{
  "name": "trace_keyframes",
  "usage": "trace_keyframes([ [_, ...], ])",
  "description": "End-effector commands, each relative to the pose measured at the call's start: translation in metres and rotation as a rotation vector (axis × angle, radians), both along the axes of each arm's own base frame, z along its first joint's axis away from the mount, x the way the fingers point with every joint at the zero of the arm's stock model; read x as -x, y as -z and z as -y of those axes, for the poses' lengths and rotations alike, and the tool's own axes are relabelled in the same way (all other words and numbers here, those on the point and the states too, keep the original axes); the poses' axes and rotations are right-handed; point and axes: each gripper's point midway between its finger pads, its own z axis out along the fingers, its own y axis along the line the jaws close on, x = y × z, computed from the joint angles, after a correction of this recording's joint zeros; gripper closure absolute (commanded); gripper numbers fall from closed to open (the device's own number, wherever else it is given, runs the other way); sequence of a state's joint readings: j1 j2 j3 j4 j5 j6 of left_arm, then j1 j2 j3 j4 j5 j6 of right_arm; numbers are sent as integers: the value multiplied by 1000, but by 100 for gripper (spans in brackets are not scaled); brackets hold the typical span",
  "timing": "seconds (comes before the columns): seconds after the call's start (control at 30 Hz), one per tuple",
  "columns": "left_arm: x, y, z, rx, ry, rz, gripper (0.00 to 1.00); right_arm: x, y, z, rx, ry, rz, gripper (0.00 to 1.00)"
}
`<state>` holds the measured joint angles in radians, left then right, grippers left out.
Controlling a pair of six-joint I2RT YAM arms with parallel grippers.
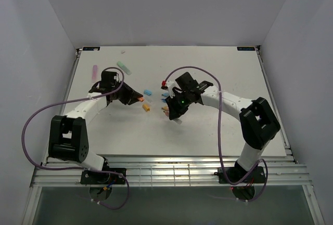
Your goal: Open the pen caps
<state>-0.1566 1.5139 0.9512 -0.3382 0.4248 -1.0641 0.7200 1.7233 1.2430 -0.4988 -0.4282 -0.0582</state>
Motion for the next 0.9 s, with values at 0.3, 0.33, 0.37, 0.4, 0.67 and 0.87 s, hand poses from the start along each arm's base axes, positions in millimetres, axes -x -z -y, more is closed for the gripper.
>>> trace_keyframes([
  [0.3,43,45,-23,-125,-61,-264,100,-26,35,13,146,-181,138,92],
  [0.33,42,48,-22,-129,-52,-270,100,-26,39,13,152,-190,133,92],
  [0.37,44,56,-22,-135,-41,-288,100,-26,41,12,153,-195,131,92],
  [0.4,43,58,-22,-133,-39,-293,100,-26,44,12,157,-197,125,92],
  [0.67,36,74,-17,-133,-23,-323,100,-41,53,6,178,-211,148,92],
  [0.87,32,83,-10,-130,-6,-342,96,-53,59,-2,186,-207,158,92],
])
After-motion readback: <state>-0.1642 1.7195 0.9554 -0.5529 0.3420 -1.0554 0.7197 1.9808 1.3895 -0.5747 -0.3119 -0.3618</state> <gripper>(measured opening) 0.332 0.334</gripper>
